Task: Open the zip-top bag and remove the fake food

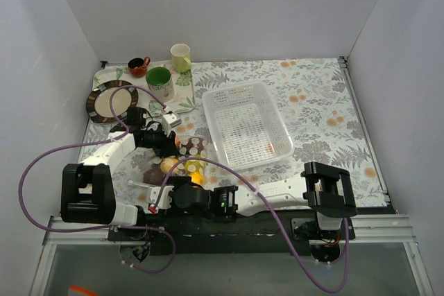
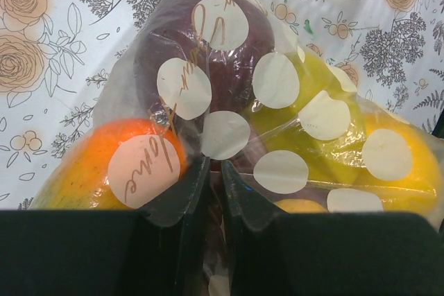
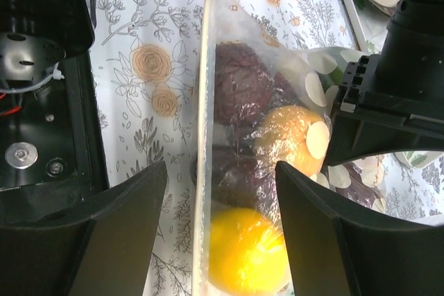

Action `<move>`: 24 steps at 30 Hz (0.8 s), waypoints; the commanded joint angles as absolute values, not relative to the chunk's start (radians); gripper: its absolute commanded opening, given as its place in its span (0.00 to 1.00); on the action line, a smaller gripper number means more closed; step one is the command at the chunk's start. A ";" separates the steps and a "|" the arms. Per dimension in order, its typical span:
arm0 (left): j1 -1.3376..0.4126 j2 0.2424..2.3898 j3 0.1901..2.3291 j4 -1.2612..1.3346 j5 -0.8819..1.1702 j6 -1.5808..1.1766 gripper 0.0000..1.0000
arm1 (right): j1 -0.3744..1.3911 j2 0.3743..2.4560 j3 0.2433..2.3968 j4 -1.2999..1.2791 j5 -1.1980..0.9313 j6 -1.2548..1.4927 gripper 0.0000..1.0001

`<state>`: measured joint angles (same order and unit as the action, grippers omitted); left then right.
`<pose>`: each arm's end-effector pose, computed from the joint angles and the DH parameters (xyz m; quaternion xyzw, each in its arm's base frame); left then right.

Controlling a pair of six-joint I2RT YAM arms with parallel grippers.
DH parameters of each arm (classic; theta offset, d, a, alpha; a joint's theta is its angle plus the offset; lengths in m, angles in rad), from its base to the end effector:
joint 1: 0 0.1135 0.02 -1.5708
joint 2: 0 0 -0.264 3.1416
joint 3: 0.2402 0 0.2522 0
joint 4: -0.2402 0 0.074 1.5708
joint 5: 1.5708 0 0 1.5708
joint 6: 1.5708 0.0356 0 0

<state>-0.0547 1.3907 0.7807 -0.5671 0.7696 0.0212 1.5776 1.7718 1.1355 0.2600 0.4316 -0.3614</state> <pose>0.2443 -0.0382 0.1901 0.1079 0.9055 -0.3711 0.1751 0.0121 0.4044 0.2358 -0.5979 0.5562 0.1685 0.5520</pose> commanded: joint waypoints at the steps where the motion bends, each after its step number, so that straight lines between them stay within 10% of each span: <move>1: -0.049 1.410 0.750 -0.578 0.595 0.049 0.14 | 1.580 1.818 1.180 0.296 0.443 -0.373 0.72; 13: -0.048 1.433 0.723 -0.591 0.577 0.075 0.14 | 1.519 1.957 1.198 0.366 0.507 -0.402 0.67; 24: -0.049 1.413 0.718 -0.664 0.600 0.110 0.15 | 1.427 1.945 1.158 0.627 0.695 -0.601 0.05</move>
<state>-0.0544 1.3857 0.7727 -0.5285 0.7376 0.0715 1.4704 1.9530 1.1603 0.4595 0.5484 -0.4686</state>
